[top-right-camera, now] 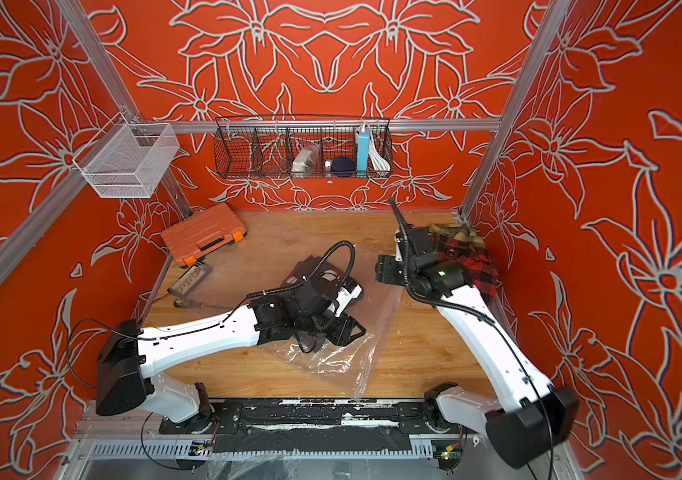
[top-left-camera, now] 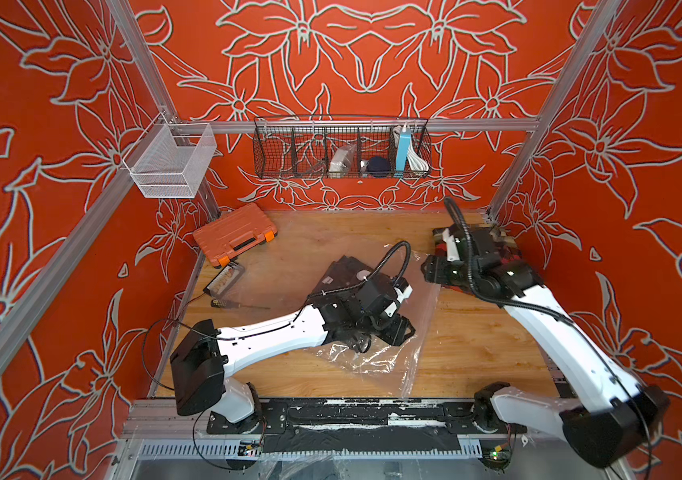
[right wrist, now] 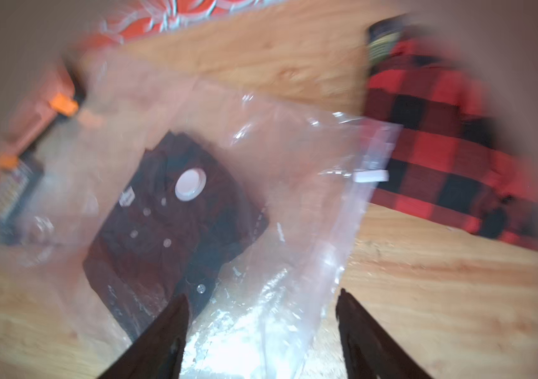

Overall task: Place the folded shirt into the vacuum bag
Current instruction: Adjust the shirt in the vacuum bag.

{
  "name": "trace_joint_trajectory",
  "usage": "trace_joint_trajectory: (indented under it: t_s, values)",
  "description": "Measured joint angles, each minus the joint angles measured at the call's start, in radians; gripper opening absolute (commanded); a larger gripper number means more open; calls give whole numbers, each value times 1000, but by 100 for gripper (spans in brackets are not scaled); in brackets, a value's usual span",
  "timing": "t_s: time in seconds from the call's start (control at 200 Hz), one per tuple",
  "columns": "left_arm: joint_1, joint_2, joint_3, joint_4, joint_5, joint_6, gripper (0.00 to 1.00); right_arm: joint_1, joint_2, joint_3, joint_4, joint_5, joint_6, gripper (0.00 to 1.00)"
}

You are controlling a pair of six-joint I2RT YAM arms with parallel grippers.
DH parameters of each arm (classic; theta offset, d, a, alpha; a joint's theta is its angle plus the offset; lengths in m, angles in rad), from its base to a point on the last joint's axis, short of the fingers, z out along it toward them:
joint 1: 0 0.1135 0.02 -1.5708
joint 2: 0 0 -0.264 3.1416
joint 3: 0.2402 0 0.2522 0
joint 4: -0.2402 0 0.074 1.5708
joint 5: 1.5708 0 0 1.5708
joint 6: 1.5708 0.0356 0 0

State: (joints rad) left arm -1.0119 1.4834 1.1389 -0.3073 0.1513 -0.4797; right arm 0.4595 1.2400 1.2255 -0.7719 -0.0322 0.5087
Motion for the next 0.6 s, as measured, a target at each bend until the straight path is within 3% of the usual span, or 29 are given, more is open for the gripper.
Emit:
trace_joint_trajectory:
  t_s: [0.16, 0.3, 0.44, 0.6]
  values:
    - [84, -98, -161, -79, -158, -78, 51, 131, 230, 16, 31, -8, -33, 72]
    - [130, -180, -289, -143, -269, -151, 52, 174, 403, 97, 58, -32, -48, 71]
    - [159, -247, -391, -154, -314, -211, 52, 177, 521, 160, 89, -47, -52, 70]
    - [191, -213, -436, -117, -315, -239, 52, 176, 573, 158, 135, -59, -51, 70]
